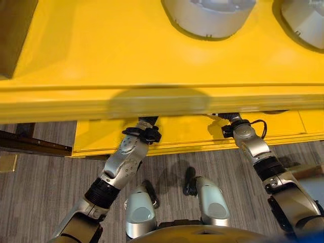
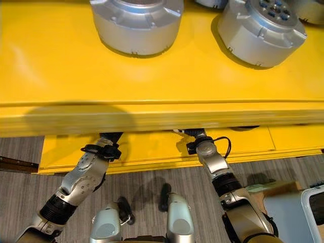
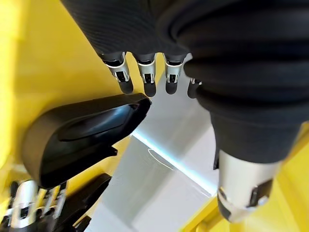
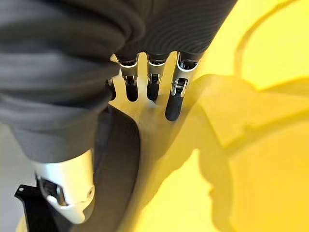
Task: Move parts from the plastic box to the shelf.
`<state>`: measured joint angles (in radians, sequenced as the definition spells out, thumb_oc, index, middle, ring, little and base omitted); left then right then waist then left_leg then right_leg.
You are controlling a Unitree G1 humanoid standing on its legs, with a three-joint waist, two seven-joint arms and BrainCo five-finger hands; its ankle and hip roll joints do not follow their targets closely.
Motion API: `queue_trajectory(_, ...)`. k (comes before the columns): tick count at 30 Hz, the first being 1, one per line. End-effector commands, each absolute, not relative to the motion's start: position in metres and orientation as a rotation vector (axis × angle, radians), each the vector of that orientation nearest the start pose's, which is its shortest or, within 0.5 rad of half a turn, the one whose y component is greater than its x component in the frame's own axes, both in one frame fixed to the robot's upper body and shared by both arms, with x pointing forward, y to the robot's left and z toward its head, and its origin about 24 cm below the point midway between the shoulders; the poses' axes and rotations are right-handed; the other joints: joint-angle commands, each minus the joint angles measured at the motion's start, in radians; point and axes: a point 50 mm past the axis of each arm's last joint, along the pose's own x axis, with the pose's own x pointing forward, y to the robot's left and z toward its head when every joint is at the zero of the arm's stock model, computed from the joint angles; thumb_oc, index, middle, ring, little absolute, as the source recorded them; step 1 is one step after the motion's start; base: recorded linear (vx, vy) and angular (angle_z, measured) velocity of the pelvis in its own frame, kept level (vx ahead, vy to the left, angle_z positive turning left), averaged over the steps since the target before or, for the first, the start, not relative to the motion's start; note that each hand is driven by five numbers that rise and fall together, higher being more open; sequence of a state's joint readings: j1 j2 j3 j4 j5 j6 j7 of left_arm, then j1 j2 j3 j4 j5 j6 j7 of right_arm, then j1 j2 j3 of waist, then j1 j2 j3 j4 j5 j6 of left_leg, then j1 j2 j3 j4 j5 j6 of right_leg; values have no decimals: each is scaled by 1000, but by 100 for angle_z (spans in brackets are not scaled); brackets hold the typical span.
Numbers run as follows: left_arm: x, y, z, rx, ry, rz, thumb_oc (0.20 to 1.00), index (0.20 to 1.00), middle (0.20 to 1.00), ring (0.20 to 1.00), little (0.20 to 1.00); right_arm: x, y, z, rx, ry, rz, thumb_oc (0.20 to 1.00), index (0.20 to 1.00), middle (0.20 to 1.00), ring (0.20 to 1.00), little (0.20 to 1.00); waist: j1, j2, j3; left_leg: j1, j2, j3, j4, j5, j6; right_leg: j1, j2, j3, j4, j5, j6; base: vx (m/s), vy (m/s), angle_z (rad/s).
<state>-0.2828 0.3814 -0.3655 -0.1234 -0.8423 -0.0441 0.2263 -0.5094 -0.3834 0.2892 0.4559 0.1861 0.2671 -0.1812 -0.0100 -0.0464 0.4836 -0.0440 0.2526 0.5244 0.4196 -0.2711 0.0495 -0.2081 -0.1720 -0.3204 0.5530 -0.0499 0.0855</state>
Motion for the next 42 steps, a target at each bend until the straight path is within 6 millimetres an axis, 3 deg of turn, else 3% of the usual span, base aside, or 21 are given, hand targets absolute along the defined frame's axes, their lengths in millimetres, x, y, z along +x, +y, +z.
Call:
queue_trajectory(1,272,112,144,-502,-227,-342,1000,1000,1000,1000,1000,237,-195,-79,-360,908,36,1000,1000,1000,1000,1000,18,16,-15,-103,-39,-135,-37,140,-29,90,-16,86,65,-186,-13,-16,-233,37)
queue_trajectory(4,275,113,135,-537,-197,-322,1000,1000,1000,1000,1000,232,-196,-84,-354,932,27,1000,1000,1000,1000,1000,24,-1,-23,-169,-25,-168,4,175,-69,174,31,80,-49,-204,-41,4,-165,67)
queue_trajectory(7,272,112,131,-558,-198,-357,1000,1000,1000,1000,1000,243,-206,-73,-354,919,5,1000,1000,1000,1000,1000,32,5,-37,-147,-46,-176,-93,240,-96,220,52,59,-170,-176,-50,-47,-13,-40)
queue_trajectory(12,270,113,133,-576,-193,-360,1000,1000,1000,1000,1000,253,-209,-61,-335,863,-51,1000,1000,1000,1000,1000,34,21,-35,-131,-62,-199,-112,243,-90,183,51,53,-100,-193,-66,-33,17,-3)
queue_trajectory(24,264,119,126,-565,-188,-359,1000,1000,1000,1000,1000,246,-210,-57,-327,794,-152,1000,1000,1000,1000,1000,28,26,-41,-103,-87,-208,-151,251,-78,166,61,55,-72,-191,-66,-15,-2,2)
queue_trajectory(28,263,125,125,-552,-188,-340,1000,1000,1000,1000,1000,240,-204,-56,-354,771,-114,1000,1000,1000,1000,1000,19,24,-47,-90,-92,-213,-188,273,-84,170,76,57,-93,-183,-67,-102,-110,0)
queue_trajectory(34,261,138,115,-540,-163,-248,1000,1000,1000,1000,1000,233,-185,-47,-248,683,2,1000,1000,1000,1000,1000,0,21,-66,-73,-77,-217,-248,316,-104,171,99,52,-119,-178,-75,-108,-149,-3)
queue_trajectory(37,258,146,102,-518,-113,-192,1000,1000,1000,1000,1000,228,-174,-36,-99,610,108,1000,1000,1000,1000,1000,-11,15,-82,-62,-51,-233,-288,352,-127,178,117,49,-137,-178,-84,-81,-201,-4)
queue_trajectory(42,237,166,66,-522,-5,-92,1000,1000,1000,1000,1000,210,-179,-18,-6,514,207,1000,1000,1000,1000,1000,-35,7,-126,-29,25,-250,-398,463,-183,195,146,58,-209,-157,-95,-12,-196,-10)
